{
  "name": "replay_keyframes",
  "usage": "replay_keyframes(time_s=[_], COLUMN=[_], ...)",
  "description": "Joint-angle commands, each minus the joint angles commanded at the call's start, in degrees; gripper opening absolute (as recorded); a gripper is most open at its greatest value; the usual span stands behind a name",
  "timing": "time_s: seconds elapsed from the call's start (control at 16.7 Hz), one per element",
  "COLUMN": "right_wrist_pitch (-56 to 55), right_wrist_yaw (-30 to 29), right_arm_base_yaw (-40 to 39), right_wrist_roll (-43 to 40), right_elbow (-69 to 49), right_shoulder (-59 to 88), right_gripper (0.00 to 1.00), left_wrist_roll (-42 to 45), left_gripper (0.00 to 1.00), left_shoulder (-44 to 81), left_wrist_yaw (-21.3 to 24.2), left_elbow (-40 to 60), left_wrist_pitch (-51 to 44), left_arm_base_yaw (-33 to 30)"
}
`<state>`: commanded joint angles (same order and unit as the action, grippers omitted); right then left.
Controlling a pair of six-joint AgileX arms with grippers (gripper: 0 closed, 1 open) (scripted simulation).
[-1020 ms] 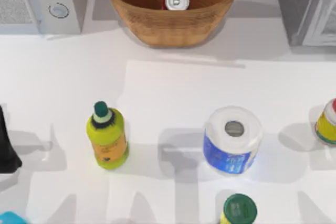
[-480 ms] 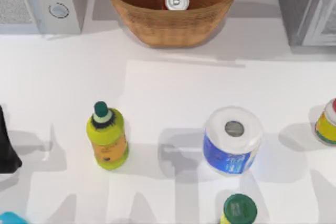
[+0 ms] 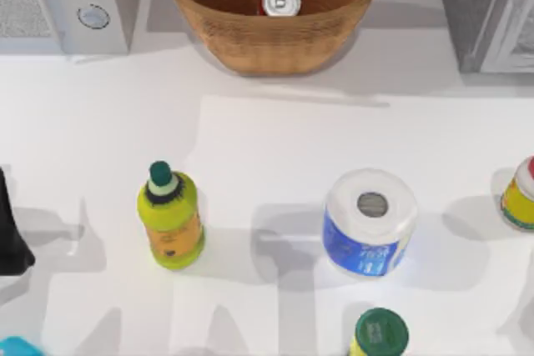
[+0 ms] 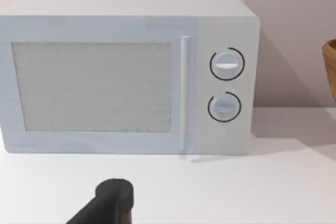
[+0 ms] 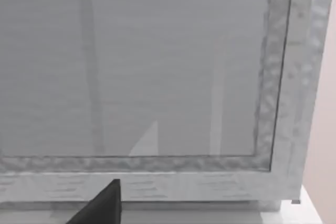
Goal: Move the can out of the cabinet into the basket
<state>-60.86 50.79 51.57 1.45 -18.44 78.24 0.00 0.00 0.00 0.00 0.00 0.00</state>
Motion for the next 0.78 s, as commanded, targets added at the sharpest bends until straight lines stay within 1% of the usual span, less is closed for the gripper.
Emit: replay_keyframes(time_s=[0.18, 0.3, 0.66, 0.78], right_wrist_pitch=[-6.34, -8.15, -8.13, -6.59], right_wrist_yaw=[5.30, 6.92, 6.98, 7.45], right_arm_base_yaw=[5.35, 6.99, 6.94, 7.09], right_wrist_roll=[0.16, 0.20, 0.19, 0.26], right_elbow=[-1.96, -2.55, -2.44, -4.27], right_shoulder=[8.09, 10.37, 10.46, 9.71], right_gripper=[1.00, 1.00, 1.00, 1.00], left_wrist_roll=[0.00, 0.00, 0.00, 0.00], left_gripper=[1.00, 1.00, 1.00, 1.00], left_shoulder=[0.00, 0.00, 0.00, 0.00], left_wrist_yaw=[0.00, 0.00, 0.00, 0.00], left_elbow=[0.00, 0.00, 0.00, 0.00], left_wrist_pitch=[0.00, 0.00, 0.00, 0.00], left_arm_base_yaw=[0.00, 0.00, 0.00, 0.00])
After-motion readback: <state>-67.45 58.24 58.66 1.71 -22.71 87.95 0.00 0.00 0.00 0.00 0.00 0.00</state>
